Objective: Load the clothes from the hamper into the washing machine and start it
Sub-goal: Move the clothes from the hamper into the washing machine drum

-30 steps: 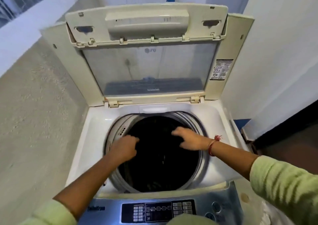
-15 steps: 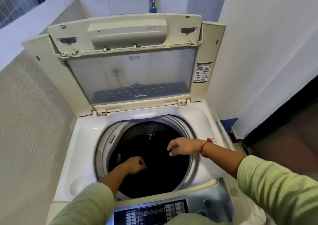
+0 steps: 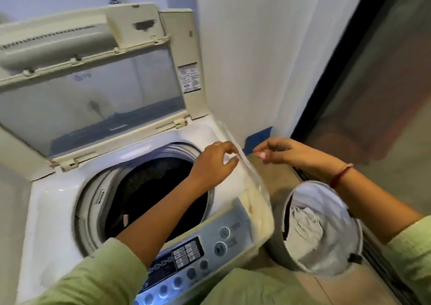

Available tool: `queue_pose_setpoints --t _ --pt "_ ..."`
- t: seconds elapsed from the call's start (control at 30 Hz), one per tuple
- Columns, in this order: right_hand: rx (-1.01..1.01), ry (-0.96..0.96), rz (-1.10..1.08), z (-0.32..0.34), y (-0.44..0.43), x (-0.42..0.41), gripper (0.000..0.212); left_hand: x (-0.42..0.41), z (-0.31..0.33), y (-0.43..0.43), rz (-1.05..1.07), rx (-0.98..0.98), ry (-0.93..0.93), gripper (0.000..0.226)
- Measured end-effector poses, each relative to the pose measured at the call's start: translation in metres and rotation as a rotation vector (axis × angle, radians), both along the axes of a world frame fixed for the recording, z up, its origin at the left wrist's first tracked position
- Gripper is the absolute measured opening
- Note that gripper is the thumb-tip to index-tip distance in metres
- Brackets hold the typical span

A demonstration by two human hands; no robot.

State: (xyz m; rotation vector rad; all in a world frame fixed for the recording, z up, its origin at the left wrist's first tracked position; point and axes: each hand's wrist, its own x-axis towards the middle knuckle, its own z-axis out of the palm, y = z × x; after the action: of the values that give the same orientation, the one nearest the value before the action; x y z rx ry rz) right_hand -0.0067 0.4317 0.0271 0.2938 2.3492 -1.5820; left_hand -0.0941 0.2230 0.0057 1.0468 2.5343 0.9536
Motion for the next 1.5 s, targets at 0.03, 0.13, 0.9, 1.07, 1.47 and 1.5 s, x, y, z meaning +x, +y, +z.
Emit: queue_pose_setpoints --t 0.03,0.13,0.9,1.07,1.47,1.5 --pt "-0.004 -0.016 -0.063 -0.004 0.016 0.015 0.025 0.008 -0.002 0.022 -0.065 -0.035 -0.012 0.037" --pt "-0.068 -0.061 -0.234 -0.021 0.054 0.06 0.019 0.035 -0.012 0.082 -0.222 -0.203 -0.036 0.044" --pt "0.124 -0.575 -0.736 -0.479 0.217 0.221 0.045 0.158 -0.433 0.359 -0.421 -0.939 -0.654 0.057" --pt "0.205 -0.561 -0.62 -0.608 0.244 0.202 0.05 0.152 -0.541 0.396 -0.439 -0.988 -0.591 0.065" --pt "0.349 -0.698 -0.578 -0.745 0.26 0.167 0.063 0.154 -0.62 0.372 -0.435 -0.949 -0.646 0.057" --pt "0.381 -0.676 -0.582 -0.739 0.257 0.167 0.057 0.158 -0.613 0.371 -0.431 -0.908 -0.669 0.055"
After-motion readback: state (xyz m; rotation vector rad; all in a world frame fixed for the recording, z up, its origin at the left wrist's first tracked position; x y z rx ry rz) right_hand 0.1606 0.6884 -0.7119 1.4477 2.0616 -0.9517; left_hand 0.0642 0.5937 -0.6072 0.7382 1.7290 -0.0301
